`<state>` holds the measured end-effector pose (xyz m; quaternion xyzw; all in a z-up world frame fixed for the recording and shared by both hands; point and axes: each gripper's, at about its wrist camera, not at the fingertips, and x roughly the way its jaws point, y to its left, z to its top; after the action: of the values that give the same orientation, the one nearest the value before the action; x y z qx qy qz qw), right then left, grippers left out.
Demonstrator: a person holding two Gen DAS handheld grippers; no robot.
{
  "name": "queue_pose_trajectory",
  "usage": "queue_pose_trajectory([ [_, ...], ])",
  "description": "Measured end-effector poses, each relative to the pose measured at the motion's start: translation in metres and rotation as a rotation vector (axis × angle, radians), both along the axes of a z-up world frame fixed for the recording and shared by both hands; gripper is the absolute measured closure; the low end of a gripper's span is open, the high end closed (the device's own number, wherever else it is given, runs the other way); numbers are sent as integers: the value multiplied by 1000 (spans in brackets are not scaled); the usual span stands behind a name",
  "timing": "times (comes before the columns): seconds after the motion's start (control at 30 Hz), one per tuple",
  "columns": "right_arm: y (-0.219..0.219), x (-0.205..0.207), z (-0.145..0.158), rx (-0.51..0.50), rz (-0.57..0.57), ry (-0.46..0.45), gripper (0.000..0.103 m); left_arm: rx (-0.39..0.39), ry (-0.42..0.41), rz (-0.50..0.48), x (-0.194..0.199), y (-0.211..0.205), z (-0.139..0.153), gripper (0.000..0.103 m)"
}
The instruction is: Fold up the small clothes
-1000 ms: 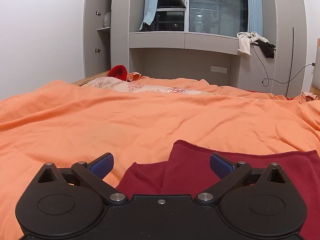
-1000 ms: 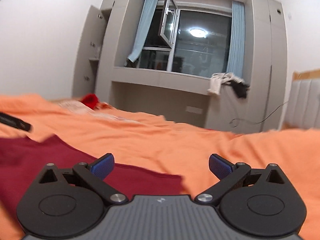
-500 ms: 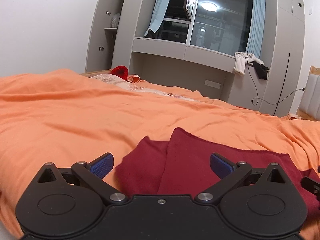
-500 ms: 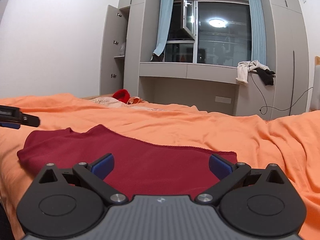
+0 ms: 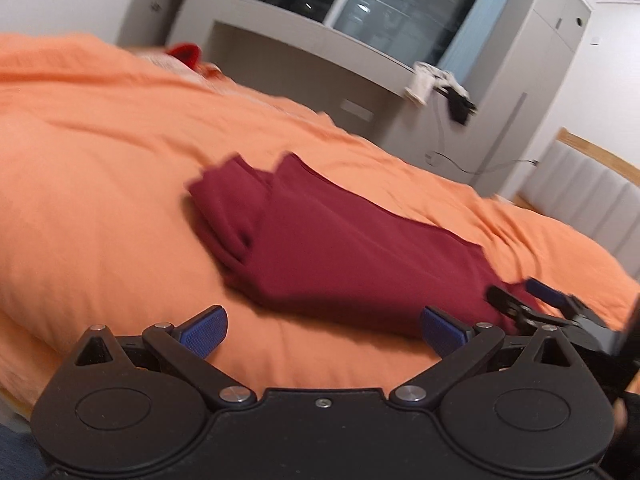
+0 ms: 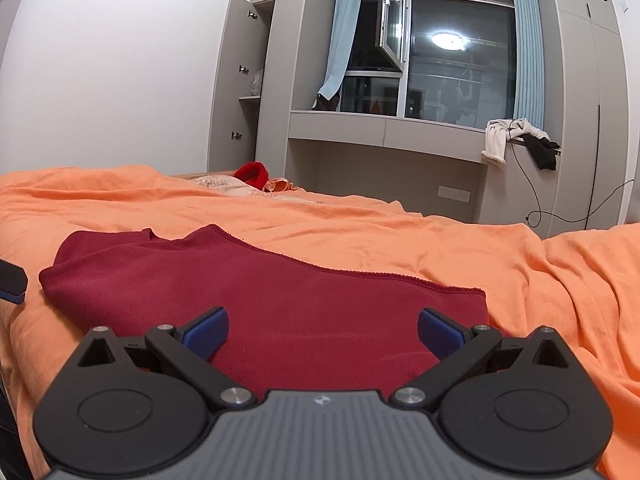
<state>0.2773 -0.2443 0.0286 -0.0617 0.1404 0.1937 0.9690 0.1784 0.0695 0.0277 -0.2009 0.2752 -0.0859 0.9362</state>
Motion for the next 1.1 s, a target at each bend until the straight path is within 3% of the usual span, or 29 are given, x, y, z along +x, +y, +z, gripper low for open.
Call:
queue_pose_trajectory([
  [0.23, 4, 1, -9, 9, -26, 37, 0, -49, 67, -24, 29, -16, -11, 1],
  [0.5, 1, 2, -23, 76, -82, 112, 0, 13, 94, -27, 71, -35, -11, 1],
  [0.6, 6, -3, -27, 59, -108, 84, 0, -15, 96, 25, 89, -30, -10, 1],
  [0.8, 16, -8, -30, 27, -146, 42, 0, 19, 89, 106, 117, -29, -11, 1],
  [1.0, 37, 4, -16, -3, -147, 39, 0, 0, 70, 128, 114, -24, -13, 1],
  [1.1, 53, 3, -21, -74, -135, 20, 0, -33, 64, 143, 109, -19, -14, 1],
])
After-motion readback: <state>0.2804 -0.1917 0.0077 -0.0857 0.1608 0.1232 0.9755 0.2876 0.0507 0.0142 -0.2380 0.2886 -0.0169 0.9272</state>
